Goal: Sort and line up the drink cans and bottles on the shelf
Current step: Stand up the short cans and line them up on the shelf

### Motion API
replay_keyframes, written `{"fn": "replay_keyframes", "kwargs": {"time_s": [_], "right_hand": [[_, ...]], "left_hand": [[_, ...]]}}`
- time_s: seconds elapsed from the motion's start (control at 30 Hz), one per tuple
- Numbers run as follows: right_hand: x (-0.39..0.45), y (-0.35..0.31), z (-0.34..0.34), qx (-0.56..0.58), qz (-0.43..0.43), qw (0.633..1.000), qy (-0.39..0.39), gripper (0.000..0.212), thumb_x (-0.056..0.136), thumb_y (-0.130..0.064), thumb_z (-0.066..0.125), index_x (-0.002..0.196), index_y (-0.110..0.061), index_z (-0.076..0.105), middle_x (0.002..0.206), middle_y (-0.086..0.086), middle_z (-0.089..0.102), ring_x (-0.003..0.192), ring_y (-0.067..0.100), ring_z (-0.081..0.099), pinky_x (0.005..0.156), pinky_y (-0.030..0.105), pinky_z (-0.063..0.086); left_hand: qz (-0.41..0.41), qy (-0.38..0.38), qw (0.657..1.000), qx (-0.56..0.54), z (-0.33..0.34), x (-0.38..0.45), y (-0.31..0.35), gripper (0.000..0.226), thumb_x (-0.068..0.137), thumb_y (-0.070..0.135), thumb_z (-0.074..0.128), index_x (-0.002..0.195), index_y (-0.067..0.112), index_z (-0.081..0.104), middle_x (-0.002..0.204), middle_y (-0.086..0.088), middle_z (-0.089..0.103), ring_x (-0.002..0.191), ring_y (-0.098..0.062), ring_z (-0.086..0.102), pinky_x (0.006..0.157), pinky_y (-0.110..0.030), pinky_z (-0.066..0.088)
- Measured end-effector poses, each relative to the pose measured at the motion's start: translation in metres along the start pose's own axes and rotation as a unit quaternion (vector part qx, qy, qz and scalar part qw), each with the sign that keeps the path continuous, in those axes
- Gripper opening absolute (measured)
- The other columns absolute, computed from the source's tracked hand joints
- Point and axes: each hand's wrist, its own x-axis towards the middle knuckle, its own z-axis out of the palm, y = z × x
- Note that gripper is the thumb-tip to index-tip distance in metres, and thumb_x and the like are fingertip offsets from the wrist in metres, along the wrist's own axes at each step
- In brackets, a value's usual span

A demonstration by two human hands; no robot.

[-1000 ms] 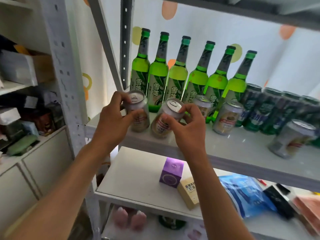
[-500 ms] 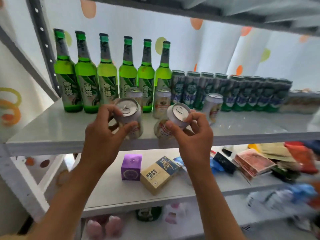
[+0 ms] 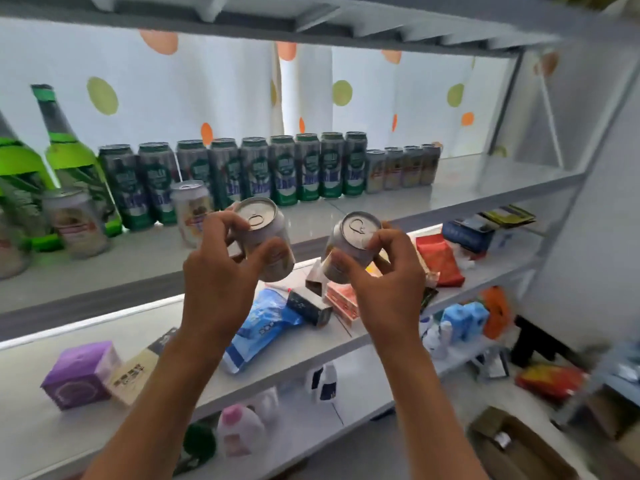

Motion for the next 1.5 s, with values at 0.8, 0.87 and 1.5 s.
{"fn": "replay_keyframes", "kwargs": {"time_s": [0.8,0.87,1.5], "right_hand": [[0.262,0.183,-0.130,-0.122,-0.061,0.989,0.053,0.038,0.071,-0.026,0.086,0.089,-0.030,0.053,0.104,-0.019,0.058,0.101,0.000,0.059,0.086,0.032,0.057],[0.286,0.198,-0.139,-0.131,-0.055,0.988,0.065,0.038,0.070,-0.024,0.088,0.087,-0.030,0.054,0.110,-0.020,0.059,0.107,-0.001,0.058,0.090,0.033,0.056],[0.441,0.328,-0.207,-0.063,-0.009,0.998,0.013,0.038,0.073,-0.019,0.087,0.088,-0.032,0.055,0.110,-0.013,0.064,0.108,0.007,0.060,0.087,0.014,0.053]], "left_hand": [[0.153,-0.148,0.977,0.008,0.354,0.159,0.075,0.034,0.080,0.045,0.071,0.099,0.029,0.048,0.092,-0.004,0.071,0.081,-0.032,0.066,0.067,-0.037,0.048],[0.120,-0.164,0.979,-0.026,0.378,0.177,0.078,0.033,0.076,0.045,0.073,0.094,0.032,0.049,0.088,0.001,0.071,0.081,-0.027,0.067,0.072,-0.041,0.053],[0.089,-0.175,0.980,0.041,0.577,0.264,0.106,0.041,0.054,0.061,0.065,0.077,0.027,0.058,0.084,0.013,0.068,0.087,-0.016,0.062,0.072,-0.032,0.046]]}}
